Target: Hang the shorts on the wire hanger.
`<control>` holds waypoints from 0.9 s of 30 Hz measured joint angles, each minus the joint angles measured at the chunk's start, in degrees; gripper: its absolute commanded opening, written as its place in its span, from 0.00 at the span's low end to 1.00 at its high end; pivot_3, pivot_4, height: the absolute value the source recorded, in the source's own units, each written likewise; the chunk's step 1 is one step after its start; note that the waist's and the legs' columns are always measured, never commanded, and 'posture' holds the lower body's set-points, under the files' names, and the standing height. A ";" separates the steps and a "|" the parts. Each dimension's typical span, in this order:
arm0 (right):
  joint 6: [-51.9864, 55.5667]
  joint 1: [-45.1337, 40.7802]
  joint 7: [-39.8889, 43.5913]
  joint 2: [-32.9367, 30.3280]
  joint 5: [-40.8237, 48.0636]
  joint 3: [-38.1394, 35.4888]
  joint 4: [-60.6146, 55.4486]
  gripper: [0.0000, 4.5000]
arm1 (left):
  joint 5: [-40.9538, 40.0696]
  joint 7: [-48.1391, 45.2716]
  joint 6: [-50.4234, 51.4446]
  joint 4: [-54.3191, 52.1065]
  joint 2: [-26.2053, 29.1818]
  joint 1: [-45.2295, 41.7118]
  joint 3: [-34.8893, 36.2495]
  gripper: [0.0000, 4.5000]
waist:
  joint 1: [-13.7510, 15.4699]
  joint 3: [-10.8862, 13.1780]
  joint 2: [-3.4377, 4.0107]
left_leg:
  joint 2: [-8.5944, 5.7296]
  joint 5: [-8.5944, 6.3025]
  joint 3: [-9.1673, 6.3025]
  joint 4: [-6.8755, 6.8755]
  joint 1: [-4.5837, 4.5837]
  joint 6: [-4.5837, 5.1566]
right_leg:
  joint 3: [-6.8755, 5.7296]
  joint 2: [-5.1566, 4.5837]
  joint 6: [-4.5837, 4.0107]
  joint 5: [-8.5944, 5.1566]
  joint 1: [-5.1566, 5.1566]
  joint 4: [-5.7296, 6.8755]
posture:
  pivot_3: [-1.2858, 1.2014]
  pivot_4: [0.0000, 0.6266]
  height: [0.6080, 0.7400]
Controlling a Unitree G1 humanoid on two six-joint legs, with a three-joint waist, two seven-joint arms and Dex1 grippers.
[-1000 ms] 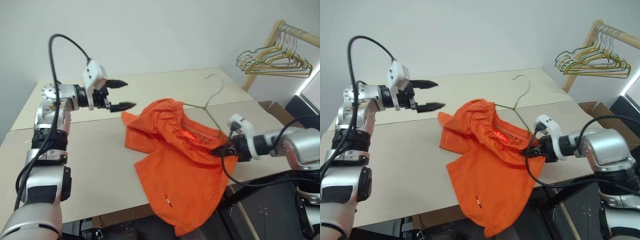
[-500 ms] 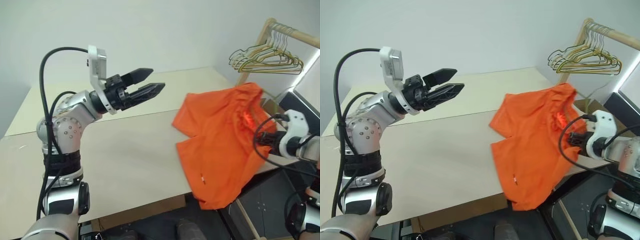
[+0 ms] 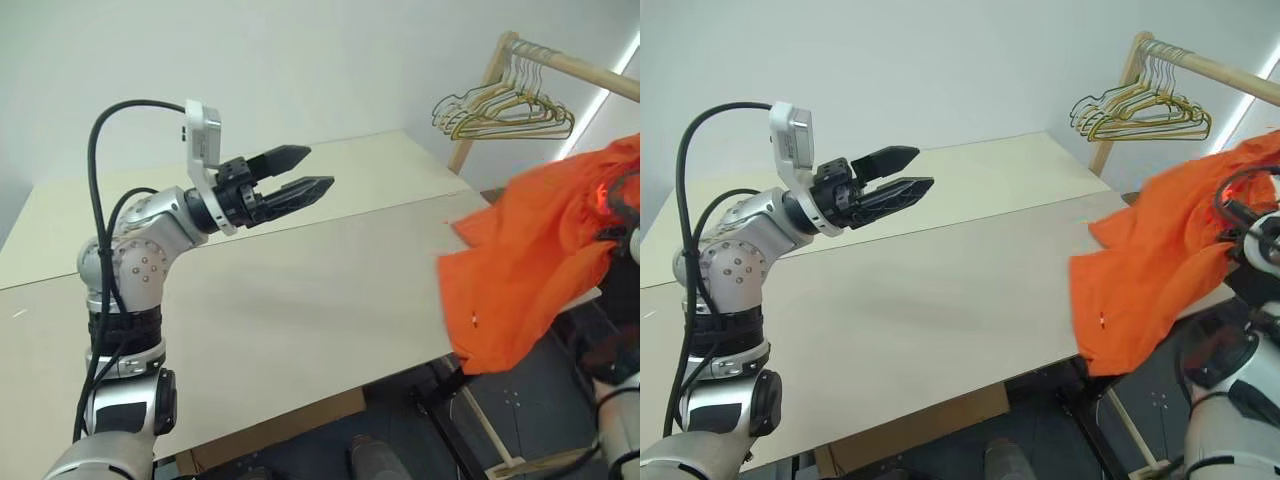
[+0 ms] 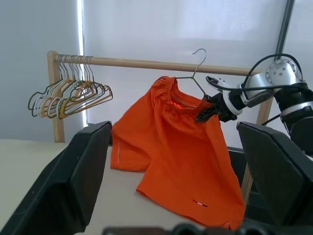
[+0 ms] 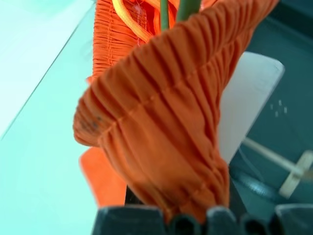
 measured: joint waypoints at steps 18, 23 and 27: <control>-27.72 -7.99 -13.06 -9.31 -2.79 -9.78 31.72 0.00 | 0.12 -0.66 -0.86 -0.10 1.60 0.29 -1.68 0.99 | -0.71 0.07 0.17 | -0.21 -0.10 0.42 -0.46 0.83 0.16 | 0.52 -0.02 0.21 -0.06 0.69 -0.77 | 0.40 0.00 1.00; -33.61 -8.48 -14.21 -11.66 -0.67 -8.38 38.80 0.00 | 0.14 -0.69 -0.94 -0.10 1.71 0.27 -1.74 0.99 | -1.31 0.08 0.18 | -0.22 -0.11 0.45 -0.52 0.86 0.16 | 0.59 0.01 0.22 -0.06 0.70 -0.82 | 0.40 0.00 1.00; -35.49 -8.18 -15.41 -11.97 0.51 -7.09 42.23 0.14 | 0.18 -0.67 -0.98 -0.10 1.72 0.27 -1.94 1.00 | -1.73 0.09 0.19 | -0.23 -0.11 0.50 -0.52 0.87 0.18 | 0.67 -0.02 0.26 -0.06 0.70 -0.82 | 0.40 0.00 1.00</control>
